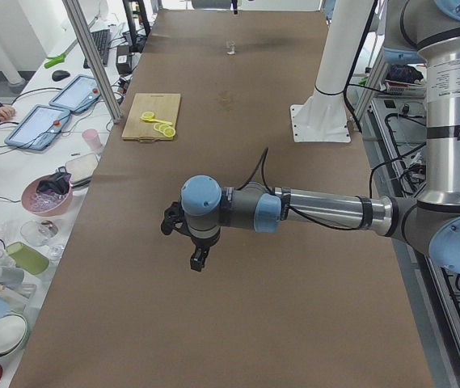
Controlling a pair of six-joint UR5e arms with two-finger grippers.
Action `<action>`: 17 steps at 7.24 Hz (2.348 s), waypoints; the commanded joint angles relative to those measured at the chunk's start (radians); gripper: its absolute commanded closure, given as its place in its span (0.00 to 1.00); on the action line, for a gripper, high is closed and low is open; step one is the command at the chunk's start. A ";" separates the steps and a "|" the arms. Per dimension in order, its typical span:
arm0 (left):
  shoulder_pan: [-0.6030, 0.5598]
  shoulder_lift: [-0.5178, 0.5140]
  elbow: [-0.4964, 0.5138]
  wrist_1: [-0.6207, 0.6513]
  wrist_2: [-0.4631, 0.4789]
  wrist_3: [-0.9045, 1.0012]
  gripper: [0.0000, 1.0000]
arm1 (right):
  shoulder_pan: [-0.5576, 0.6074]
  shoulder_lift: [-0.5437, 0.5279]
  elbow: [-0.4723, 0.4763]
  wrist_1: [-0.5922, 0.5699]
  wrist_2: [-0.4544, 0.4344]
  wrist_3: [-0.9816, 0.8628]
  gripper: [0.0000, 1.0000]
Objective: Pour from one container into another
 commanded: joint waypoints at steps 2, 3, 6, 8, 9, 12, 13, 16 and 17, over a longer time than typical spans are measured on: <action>-0.058 0.063 -0.001 0.010 -0.003 -0.014 0.01 | 0.001 0.001 0.003 0.000 0.000 0.003 0.00; -0.059 0.062 -0.002 0.039 -0.001 -0.051 0.01 | 0.000 0.001 0.006 0.000 0.000 0.001 0.00; -0.060 0.057 -0.019 0.108 0.006 -0.061 0.01 | 0.000 0.001 0.003 0.000 0.001 0.001 0.00; -0.082 0.060 -0.019 0.104 0.005 -0.061 0.01 | 0.000 0.001 0.003 0.000 0.001 0.001 0.00; -0.083 0.058 -0.019 0.103 0.005 -0.061 0.01 | 0.000 0.001 0.004 0.000 0.001 0.001 0.00; -0.084 0.063 -0.011 0.103 0.003 -0.054 0.01 | 0.000 0.001 0.001 0.000 0.001 0.001 0.00; -0.084 0.063 -0.016 0.103 0.005 -0.054 0.01 | 0.000 0.001 0.003 -0.002 0.003 0.001 0.00; -0.084 0.058 -0.021 0.102 0.003 -0.056 0.01 | 0.000 0.001 0.001 -0.002 0.003 0.001 0.00; -0.083 0.055 -0.018 0.102 0.003 -0.056 0.01 | 0.000 0.001 0.003 0.000 0.004 0.001 0.00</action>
